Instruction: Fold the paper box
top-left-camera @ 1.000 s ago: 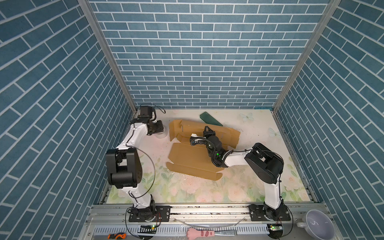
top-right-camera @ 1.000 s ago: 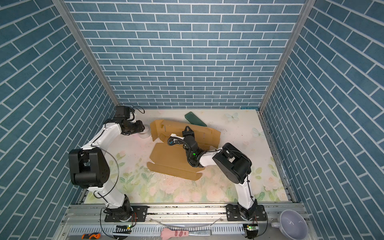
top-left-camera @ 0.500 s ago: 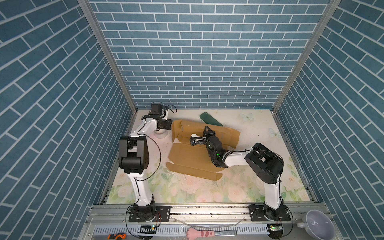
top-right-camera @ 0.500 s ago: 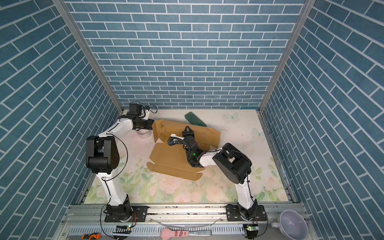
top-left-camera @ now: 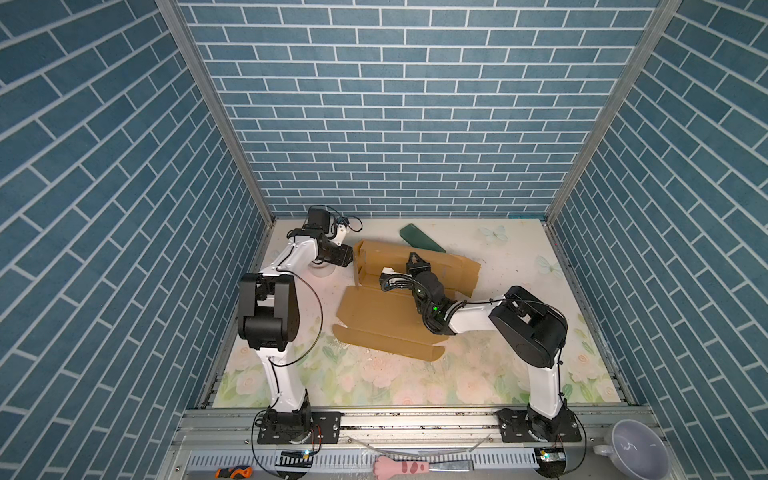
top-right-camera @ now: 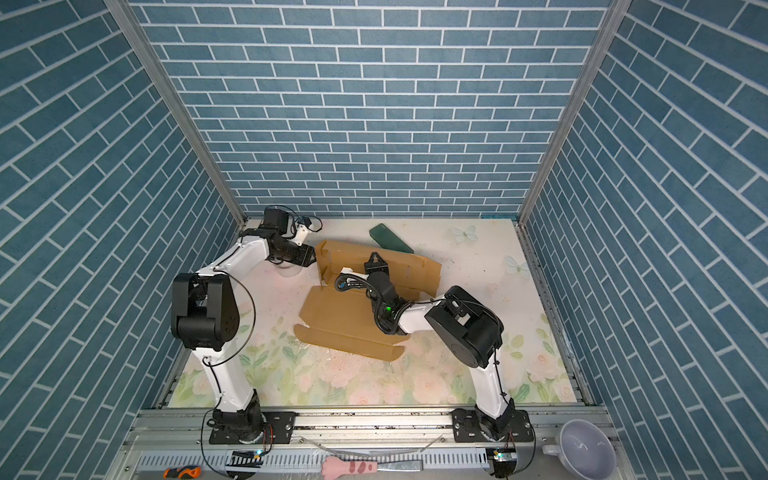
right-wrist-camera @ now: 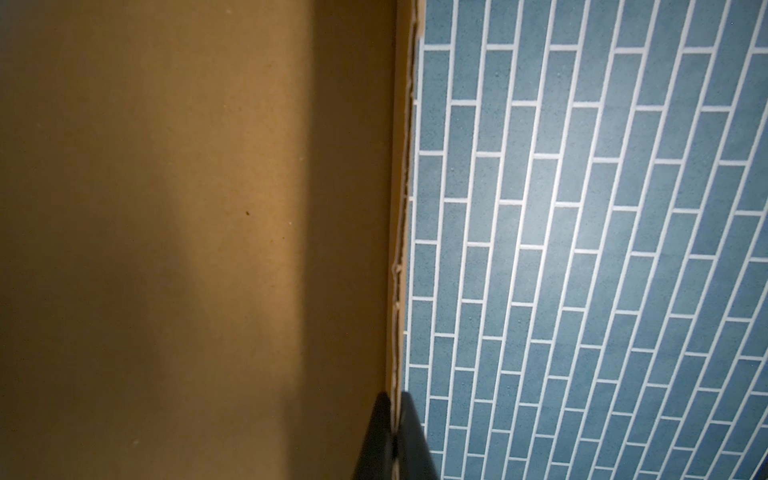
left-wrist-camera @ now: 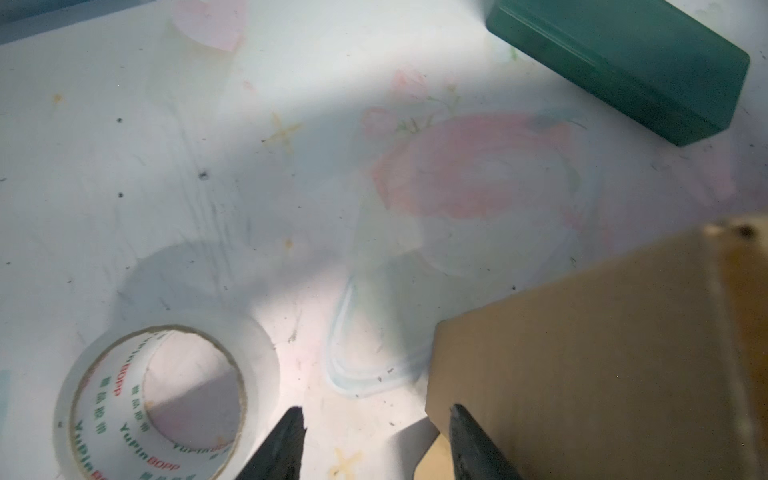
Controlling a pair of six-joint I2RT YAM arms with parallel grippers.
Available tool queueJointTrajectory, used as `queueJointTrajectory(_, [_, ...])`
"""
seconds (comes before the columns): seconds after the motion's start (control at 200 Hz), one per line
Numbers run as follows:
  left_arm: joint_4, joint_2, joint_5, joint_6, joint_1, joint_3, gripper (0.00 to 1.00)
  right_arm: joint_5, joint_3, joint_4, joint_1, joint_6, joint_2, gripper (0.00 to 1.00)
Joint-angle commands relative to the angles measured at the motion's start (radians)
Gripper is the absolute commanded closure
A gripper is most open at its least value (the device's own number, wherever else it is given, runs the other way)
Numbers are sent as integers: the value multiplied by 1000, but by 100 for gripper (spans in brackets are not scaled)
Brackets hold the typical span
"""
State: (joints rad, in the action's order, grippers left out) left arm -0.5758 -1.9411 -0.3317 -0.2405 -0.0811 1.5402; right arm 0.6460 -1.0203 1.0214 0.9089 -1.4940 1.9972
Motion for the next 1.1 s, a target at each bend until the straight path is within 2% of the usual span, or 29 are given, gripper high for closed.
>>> queueJointTrajectory(0.0, [-60,-1,-54,-40,-14,8,42,-17,15,3,4,-48,-4,100])
queueJointTrajectory(0.19, [-113,-14,-73,-82,-13,34,41,-17,14,3,6,-50,-7,100])
queueJointTrajectory(0.33, [-90,-17,-80,-70,-13,28,36,-16,13,8,7,-52,-6,100])
queueJointTrajectory(0.61, [-47,-27,-219,-6,10,-5,30,-18,16,3,7,-54,-11,100])
queueJointTrajectory(0.875, [-146,-24,-240,-111,12,-5,29,-19,14,4,8,-54,-10,100])
queueJointTrajectory(1.095, [-122,-30,-281,-113,3,-10,29,-18,11,4,9,-54,-5,100])
